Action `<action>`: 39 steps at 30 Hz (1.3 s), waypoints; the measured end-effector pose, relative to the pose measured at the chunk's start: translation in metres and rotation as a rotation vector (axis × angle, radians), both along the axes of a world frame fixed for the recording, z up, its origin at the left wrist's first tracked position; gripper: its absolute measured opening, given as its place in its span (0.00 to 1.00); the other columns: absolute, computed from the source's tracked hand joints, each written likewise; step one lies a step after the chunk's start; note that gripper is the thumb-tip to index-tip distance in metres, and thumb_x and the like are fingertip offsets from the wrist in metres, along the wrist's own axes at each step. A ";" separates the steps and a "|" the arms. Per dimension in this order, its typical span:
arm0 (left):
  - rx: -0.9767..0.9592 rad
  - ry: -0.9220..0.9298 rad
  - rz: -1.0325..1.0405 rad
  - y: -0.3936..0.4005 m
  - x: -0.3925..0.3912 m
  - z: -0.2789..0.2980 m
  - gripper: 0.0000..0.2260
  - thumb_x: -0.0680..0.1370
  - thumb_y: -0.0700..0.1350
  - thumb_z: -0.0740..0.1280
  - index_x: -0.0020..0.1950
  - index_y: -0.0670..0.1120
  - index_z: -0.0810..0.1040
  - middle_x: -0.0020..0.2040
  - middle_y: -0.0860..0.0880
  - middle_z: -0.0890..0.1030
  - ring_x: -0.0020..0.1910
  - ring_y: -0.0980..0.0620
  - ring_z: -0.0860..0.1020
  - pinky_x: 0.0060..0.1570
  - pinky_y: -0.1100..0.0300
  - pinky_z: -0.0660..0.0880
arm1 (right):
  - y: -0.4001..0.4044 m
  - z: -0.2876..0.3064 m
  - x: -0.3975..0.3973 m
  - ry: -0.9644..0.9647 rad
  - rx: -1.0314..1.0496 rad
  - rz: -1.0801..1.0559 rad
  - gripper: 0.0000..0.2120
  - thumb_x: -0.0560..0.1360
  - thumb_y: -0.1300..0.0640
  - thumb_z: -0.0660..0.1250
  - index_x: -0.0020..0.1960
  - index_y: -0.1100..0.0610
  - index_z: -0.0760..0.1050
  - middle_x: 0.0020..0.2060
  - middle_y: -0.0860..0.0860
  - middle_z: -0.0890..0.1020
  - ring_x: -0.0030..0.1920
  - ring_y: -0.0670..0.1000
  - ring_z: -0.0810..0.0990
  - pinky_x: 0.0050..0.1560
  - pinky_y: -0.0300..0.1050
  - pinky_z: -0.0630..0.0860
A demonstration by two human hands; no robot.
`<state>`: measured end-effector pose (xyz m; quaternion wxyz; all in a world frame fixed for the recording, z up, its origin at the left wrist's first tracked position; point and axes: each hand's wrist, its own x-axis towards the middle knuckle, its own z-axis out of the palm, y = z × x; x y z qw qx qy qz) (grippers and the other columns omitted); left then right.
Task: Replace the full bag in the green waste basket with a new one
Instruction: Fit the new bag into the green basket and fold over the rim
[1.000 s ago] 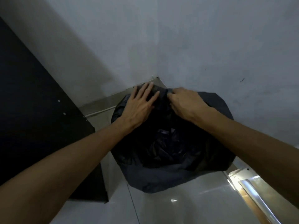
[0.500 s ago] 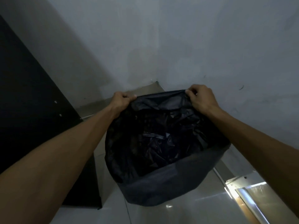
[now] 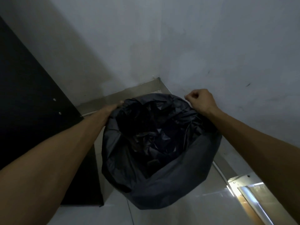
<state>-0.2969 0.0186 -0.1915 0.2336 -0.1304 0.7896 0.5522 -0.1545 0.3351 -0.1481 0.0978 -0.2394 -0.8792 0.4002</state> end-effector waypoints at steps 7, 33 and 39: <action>-0.455 0.643 -0.061 0.032 0.042 0.055 0.24 0.76 0.64 0.62 0.50 0.44 0.83 0.52 0.45 0.84 0.53 0.45 0.80 0.48 0.56 0.74 | -0.019 0.017 0.027 -0.061 0.274 0.120 0.19 0.80 0.46 0.57 0.50 0.59 0.80 0.44 0.56 0.83 0.42 0.56 0.79 0.41 0.44 0.71; -0.791 1.356 -0.816 0.044 0.328 0.048 0.10 0.66 0.41 0.75 0.43 0.44 0.76 0.46 0.45 0.74 0.45 0.45 0.70 0.42 0.54 0.64 | -0.082 0.012 0.252 -0.081 0.410 0.090 0.09 0.75 0.55 0.68 0.51 0.60 0.78 0.49 0.58 0.77 0.51 0.58 0.76 0.47 0.49 0.75; -0.666 1.286 -0.741 0.014 0.359 0.015 0.15 0.76 0.57 0.65 0.51 0.47 0.83 0.41 0.49 0.78 0.42 0.49 0.75 0.41 0.57 0.66 | -0.105 0.024 0.254 -0.188 -0.207 -0.153 0.17 0.80 0.57 0.58 0.35 0.64 0.73 0.33 0.60 0.76 0.38 0.57 0.77 0.41 0.49 0.73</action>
